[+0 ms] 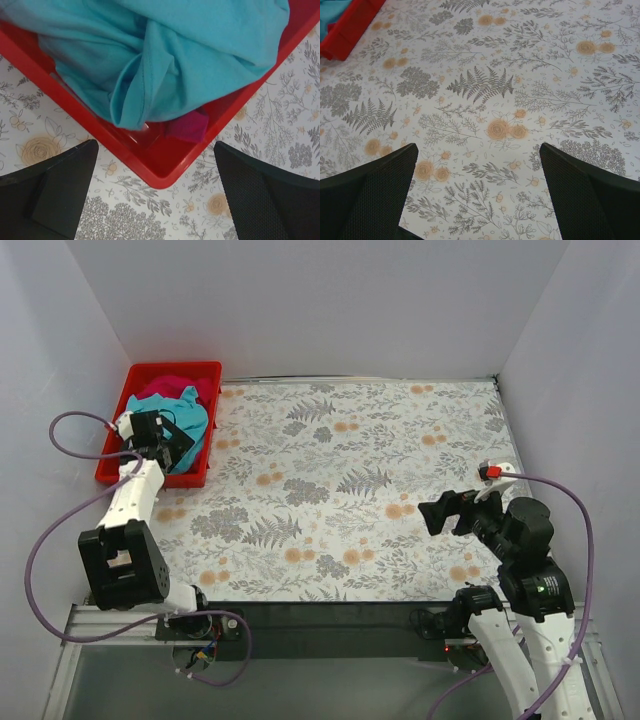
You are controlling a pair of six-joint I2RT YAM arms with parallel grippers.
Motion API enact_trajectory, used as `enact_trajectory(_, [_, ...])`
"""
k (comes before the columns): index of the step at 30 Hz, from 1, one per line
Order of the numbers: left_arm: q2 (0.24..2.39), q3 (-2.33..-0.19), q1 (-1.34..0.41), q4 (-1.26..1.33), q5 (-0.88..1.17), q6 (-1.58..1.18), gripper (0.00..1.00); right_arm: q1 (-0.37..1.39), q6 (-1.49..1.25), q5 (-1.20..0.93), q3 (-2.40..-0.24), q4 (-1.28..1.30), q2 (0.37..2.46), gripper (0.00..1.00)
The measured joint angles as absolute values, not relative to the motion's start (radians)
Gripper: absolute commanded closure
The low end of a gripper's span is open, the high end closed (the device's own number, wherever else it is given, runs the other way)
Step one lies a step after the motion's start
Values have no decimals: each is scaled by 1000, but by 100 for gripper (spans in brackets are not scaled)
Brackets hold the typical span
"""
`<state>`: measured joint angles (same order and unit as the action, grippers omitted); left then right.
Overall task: Fold and stack the t-shirts
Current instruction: Grab the tshirt from the pile, then move the tshirt to the center of the board
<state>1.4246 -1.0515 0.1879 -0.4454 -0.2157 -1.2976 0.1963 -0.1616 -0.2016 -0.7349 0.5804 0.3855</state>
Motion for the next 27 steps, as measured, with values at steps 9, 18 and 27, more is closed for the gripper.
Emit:
enact_trajectory(9, [1633,-1104,224,-362,-194,-1294,73,197,-161,-208,-722,577,369,2])
enact_trajectory(18, [1549,-1159,221,-387,-162,-1253,100,197,-161,-214,-716,576,366,2])
enact_trajectory(27, [1292,-1456,-59,-433,-11,-1309,100,197,-159,-211,-752,577,409,2])
